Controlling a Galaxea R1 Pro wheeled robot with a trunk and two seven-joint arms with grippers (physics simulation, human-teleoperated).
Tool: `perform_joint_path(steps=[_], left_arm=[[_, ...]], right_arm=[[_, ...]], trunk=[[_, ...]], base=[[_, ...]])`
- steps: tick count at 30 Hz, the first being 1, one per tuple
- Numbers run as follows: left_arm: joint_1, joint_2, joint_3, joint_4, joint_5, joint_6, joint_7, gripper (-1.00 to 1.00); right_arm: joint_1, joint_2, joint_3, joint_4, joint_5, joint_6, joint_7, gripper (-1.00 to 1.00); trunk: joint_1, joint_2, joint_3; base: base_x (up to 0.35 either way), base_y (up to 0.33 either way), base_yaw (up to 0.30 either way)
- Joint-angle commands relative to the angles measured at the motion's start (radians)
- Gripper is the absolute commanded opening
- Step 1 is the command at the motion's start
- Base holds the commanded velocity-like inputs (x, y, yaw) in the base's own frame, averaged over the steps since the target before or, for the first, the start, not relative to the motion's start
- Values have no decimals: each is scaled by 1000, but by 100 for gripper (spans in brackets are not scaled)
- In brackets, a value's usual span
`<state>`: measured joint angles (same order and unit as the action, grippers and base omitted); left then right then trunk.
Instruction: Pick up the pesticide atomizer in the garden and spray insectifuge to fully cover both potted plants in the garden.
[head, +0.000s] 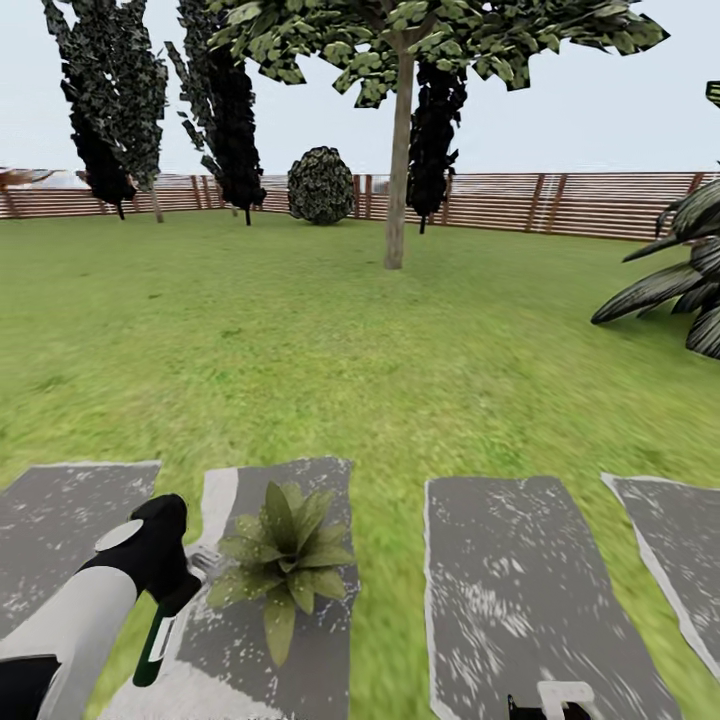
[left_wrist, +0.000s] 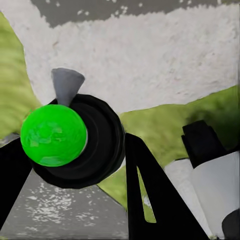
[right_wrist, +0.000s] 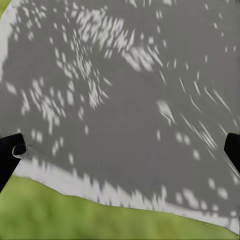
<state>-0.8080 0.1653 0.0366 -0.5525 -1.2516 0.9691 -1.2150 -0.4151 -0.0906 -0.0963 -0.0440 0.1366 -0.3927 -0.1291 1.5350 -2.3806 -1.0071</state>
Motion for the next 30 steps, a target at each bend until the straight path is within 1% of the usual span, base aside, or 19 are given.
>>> perform_joint_path(steps=[1,4,7,14,22,30], left_arm=[[0,-2,4,-1,-24,5,-26,-100],[5,-9,3,-1,-103,3,-82,-100],[7,-12,5,-3,-130,4,-98,-100],[6,-13,6,-5,-138,5,-103,-100],[0,-15,8,-13,-135,6,-104,-100],[2,-15,7,-15,-140,8,-103,-100]], right_arm=[[-1,0,-8,1,11,-3,-3,100],[-1,0,-8,1,11,-3,-3,100],[-1,0,-8,1,11,-3,-3,100],[-1,0,-8,1,11,-3,-3,100],[-1,1,-8,1,11,-3,-3,100],[-1,2,-8,1,11,-3,-3,100]], trunk=[[0,0,-1],[0,0,-1],[0,0,-1],[0,0,-1],[0,0,-1],[0,0,-1]], base=[[0,0,277],[33,-52,164],[116,-194,33],[185,-222,35],[225,-198,261],[23,-270,277]])
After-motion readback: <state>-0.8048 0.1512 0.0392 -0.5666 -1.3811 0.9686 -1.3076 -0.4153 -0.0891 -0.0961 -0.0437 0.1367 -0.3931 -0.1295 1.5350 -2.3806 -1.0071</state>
